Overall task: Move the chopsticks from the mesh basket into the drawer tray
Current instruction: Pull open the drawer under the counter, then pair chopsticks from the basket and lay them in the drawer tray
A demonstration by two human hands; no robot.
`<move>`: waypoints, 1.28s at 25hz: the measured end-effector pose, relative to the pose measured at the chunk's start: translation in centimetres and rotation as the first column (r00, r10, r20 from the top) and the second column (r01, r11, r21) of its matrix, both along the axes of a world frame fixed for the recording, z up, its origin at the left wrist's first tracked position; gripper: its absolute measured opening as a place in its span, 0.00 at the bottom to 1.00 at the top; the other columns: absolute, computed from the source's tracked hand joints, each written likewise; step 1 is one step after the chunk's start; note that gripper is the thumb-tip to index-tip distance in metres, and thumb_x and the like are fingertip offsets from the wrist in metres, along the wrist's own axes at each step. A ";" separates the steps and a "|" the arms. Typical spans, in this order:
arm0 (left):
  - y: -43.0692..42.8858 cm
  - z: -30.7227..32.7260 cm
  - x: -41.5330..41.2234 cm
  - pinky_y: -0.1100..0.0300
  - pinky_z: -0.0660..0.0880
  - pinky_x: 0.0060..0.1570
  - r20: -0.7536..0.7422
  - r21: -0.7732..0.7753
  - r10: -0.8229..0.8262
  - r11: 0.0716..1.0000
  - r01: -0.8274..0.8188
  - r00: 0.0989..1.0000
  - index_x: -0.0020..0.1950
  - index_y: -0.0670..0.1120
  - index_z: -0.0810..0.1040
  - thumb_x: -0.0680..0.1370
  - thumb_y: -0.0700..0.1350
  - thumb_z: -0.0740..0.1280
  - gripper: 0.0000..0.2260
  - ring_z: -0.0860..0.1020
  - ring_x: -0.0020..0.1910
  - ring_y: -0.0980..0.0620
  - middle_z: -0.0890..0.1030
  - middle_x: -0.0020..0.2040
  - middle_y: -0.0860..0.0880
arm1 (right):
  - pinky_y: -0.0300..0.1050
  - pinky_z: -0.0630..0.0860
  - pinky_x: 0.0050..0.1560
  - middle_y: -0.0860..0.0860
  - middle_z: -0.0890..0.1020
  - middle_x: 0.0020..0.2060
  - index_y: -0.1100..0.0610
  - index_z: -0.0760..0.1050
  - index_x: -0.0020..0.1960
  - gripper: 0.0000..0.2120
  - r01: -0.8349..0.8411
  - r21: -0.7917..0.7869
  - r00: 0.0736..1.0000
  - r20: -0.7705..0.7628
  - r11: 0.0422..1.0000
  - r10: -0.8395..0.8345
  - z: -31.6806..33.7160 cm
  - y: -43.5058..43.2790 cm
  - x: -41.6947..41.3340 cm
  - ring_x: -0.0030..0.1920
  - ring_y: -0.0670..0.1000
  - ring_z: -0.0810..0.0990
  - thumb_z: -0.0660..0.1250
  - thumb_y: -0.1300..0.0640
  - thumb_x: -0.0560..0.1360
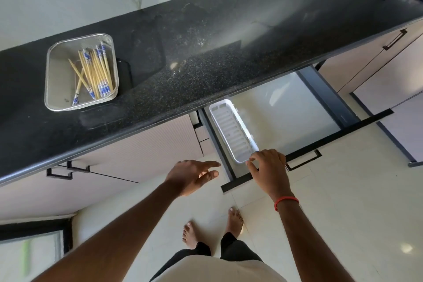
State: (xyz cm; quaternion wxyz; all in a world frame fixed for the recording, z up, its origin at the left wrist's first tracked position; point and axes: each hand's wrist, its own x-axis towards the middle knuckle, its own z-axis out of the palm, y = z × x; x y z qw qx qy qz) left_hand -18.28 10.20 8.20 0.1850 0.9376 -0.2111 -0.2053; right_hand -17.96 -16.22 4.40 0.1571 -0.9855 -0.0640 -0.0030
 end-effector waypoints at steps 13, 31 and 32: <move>11.0 4.7 -1.7 0.53 0.77 0.59 0.065 -0.132 0.378 0.921 -0.367 0.924 0.66 0.56 0.79 0.80 0.66 0.54 0.24 0.82 0.59 0.52 0.81 0.65 0.58 | 0.49 0.72 0.45 0.47 0.82 0.37 0.49 0.79 0.41 0.04 -0.170 0.154 0.973 0.182 0.973 0.142 5.7 12.6 3.5 0.44 0.54 0.80 0.71 0.50 0.70; 25.8 8.8 6.6 0.52 0.81 0.55 0.355 -0.368 0.622 0.780 -0.507 0.698 0.60 0.51 0.82 0.81 0.60 0.61 0.18 0.83 0.54 0.55 0.85 0.58 0.52 | 0.40 0.77 0.38 0.43 0.83 0.44 0.49 0.80 0.49 0.09 -0.368 0.254 0.923 0.212 0.895 0.320 15.0 31.9 14.4 0.50 0.45 0.76 0.67 0.45 0.75; 26.5 8.5 7.4 0.49 0.79 0.59 0.418 -0.303 0.585 0.811 -0.500 0.696 0.62 0.51 0.81 0.81 0.60 0.61 0.18 0.81 0.58 0.54 0.84 0.61 0.52 | 0.41 0.78 0.38 0.43 0.83 0.44 0.49 0.79 0.49 0.09 -0.374 0.255 0.922 0.203 0.892 0.329 15.1 32.9 15.4 0.49 0.44 0.76 0.67 0.44 0.75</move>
